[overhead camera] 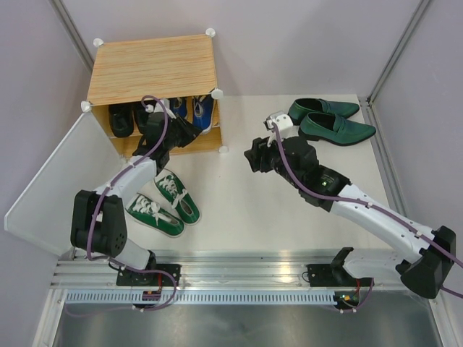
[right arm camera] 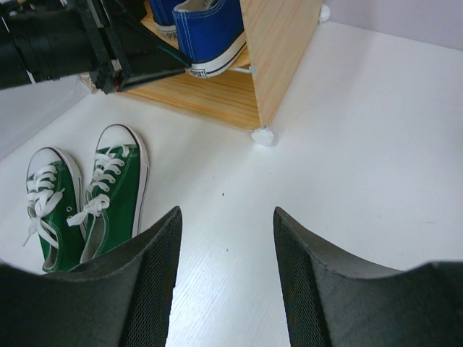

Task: Place and organize the shoes in the shoe cabinet
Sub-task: Place the shoe in the shoe cabinet.

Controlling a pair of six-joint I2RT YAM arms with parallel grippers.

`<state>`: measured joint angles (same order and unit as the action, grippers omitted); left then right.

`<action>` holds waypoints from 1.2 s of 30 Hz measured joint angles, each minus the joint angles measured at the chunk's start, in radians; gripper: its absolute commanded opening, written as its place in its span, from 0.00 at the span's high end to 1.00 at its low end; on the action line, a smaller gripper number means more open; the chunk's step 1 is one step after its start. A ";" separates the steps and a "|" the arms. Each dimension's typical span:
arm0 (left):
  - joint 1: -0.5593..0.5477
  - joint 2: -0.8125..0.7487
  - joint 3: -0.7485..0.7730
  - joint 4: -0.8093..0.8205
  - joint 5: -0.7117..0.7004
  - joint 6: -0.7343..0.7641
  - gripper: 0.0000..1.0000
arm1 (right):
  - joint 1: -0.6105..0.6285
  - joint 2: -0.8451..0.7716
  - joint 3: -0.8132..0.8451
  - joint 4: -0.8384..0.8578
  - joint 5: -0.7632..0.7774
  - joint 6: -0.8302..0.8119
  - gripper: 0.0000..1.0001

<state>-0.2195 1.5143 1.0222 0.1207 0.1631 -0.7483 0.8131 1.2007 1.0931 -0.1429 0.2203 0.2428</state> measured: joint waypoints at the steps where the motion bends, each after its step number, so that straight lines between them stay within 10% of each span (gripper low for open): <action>1: 0.000 0.006 0.006 0.000 -0.001 0.002 0.73 | 0.000 -0.009 -0.014 0.000 0.004 0.002 0.42; 19: 0.000 0.025 0.029 -0.013 -0.022 0.014 0.78 | 0.000 -0.059 -0.100 0.005 0.048 0.008 0.42; 36: -0.030 -0.197 -0.202 0.153 -0.113 0.095 0.77 | -0.002 0.335 -0.011 0.337 0.002 -0.065 0.42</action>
<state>-0.2493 1.3174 0.8204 0.2733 0.0502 -0.6533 0.8112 1.5352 1.0821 0.1940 0.2222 0.1776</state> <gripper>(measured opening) 0.225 0.583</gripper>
